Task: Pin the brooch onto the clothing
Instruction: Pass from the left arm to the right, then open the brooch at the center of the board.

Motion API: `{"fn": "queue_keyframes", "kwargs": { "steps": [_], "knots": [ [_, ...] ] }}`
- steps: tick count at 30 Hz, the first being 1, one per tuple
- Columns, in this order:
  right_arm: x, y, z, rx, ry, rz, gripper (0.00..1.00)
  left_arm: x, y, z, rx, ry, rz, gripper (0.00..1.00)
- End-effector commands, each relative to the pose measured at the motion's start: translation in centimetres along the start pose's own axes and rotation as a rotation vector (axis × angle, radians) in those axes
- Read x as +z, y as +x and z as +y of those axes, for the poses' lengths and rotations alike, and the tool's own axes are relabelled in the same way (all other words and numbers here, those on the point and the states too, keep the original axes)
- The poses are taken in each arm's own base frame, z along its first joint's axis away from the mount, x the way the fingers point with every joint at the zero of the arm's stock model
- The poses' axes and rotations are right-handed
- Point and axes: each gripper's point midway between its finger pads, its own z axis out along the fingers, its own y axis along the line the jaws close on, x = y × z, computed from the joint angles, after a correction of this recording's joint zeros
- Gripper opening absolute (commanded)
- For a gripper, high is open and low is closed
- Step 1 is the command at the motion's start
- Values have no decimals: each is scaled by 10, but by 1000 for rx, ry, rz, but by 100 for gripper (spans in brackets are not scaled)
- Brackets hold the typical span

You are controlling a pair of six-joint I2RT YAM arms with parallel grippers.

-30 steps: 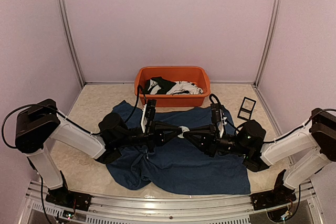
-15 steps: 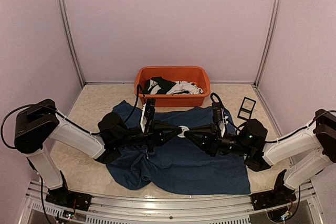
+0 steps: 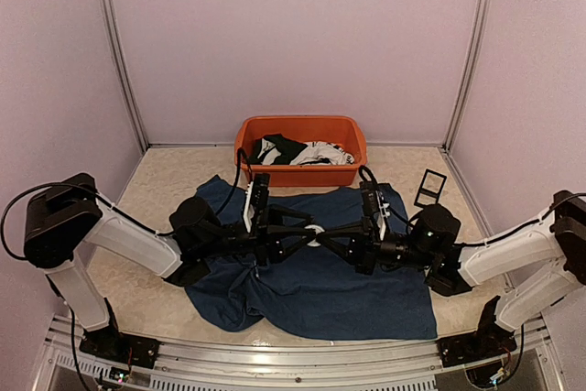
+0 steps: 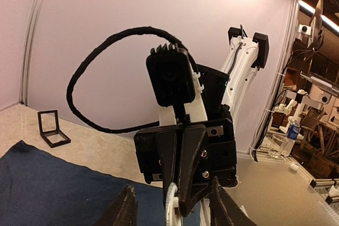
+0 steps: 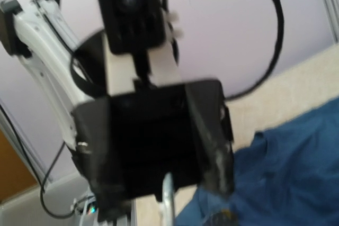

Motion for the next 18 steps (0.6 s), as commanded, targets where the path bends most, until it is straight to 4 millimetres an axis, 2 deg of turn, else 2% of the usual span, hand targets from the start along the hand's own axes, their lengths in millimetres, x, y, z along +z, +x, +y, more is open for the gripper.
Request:
{"fn": "queue_keyframes", "kwargs": {
  "steps": [1,5,7,9,13,18],
  "knots": [
    [9,9,-1,75,31,149,0,-16,-19,-5,64,-14,-65,53],
    [4,11,0,106,92,271,0,-40,-20,3,75,-67,-55,67],
    [-3,11,1,109,121,326,0,-52,-21,10,75,-96,-35,68],
    [-9,12,5,120,125,381,0,-58,-12,16,46,-108,35,69],
    [-19,14,23,141,61,446,0,-56,2,16,91,-122,200,70],
    [-28,24,20,160,75,507,0,-53,-1,-5,178,-48,292,71]
  ]
}}
